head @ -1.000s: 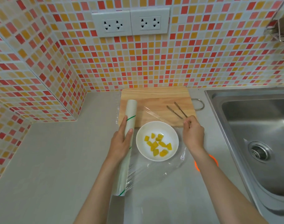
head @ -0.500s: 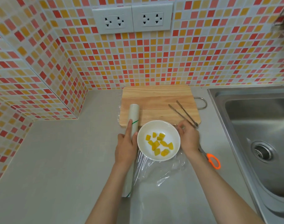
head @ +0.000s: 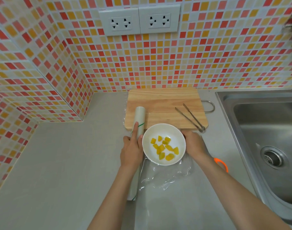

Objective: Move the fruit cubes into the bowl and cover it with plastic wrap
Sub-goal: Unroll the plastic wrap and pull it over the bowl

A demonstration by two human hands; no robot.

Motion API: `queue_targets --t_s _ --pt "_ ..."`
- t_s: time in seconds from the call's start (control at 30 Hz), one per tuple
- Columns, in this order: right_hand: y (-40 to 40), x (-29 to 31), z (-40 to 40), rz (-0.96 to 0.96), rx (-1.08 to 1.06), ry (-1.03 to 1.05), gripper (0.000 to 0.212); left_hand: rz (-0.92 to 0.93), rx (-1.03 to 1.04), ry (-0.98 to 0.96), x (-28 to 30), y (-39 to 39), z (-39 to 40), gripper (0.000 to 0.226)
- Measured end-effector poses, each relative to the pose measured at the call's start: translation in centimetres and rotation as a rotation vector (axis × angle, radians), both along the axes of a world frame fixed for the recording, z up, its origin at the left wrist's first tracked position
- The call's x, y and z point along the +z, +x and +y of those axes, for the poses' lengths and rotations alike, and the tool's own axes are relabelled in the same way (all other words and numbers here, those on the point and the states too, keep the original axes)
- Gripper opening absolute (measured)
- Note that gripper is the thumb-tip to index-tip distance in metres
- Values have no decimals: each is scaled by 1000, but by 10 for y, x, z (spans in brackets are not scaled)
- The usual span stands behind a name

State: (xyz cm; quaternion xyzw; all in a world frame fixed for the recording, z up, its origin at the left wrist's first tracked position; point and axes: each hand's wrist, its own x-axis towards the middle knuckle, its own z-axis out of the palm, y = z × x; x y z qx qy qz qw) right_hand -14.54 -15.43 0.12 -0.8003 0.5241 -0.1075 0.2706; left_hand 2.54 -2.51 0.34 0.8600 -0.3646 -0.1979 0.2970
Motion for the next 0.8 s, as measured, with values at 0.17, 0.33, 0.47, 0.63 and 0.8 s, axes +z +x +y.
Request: queue_targets --t_s 0.17,0.33,0.47,0.63,0.8 --pt "-6 4 -16 121 64 28 14 19 10 -13 0 1 1 49" --pt "-18 20 -26 -312 -108 -96 19 18 13 -15 0 1 1 49" --pt "12 32 -4 -638 42 264 35 18 18 -12 0 0 1 49" --pt "28 20 5 -715 -87 465 42 20 32 -1 0 1 1 49" --pt "32 17 -4 -603 -114 591 57 1 39 12 -1 -1 1 47"
